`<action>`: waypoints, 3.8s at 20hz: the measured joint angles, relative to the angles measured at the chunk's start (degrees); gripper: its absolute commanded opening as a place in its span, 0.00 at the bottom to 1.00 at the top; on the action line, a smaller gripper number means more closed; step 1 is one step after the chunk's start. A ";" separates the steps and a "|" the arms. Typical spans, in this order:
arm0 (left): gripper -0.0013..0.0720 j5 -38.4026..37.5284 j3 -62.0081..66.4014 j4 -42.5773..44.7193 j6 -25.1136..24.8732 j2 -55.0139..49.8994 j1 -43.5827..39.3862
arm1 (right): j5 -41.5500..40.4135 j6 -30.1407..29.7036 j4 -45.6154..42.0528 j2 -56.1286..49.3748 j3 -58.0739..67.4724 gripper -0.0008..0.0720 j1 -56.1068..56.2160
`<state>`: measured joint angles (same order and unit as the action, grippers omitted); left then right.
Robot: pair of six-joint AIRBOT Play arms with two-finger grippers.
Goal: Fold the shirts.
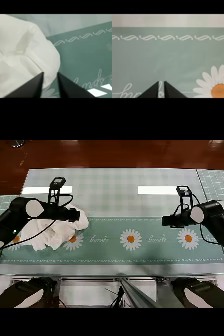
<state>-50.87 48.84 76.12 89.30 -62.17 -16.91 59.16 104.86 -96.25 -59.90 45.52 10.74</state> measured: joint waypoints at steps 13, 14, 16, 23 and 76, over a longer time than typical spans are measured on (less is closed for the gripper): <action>0.98 -11.74 -4.79 10.29 9.97 5.73 14.34 | 2.75 -1.40 -2.34 -2.14 0.00 0.87 0.00; 0.98 -10.64 -6.67 8.33 10.12 5.75 14.80 | 2.38 -1.60 -1.25 -2.19 -0.02 0.87 0.00; 0.98 -7.89 -9.66 4.44 10.19 5.09 15.45 | 1.53 -1.88 0.55 -2.19 0.00 0.87 0.02; 0.78 0.26 -12.79 -3.23 10.51 -1.22 16.04 | 0.68 -2.43 3.10 -2.19 0.00 0.87 0.00; 0.98 -15.06 -6.45 -7.69 -1.90 16.37 14.95 | 2.25 -9.57 18.03 15.69 0.20 0.87 -12.22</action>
<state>-65.93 42.39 68.42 87.39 -45.80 -1.96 61.41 95.29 -78.22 -44.21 45.71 -1.48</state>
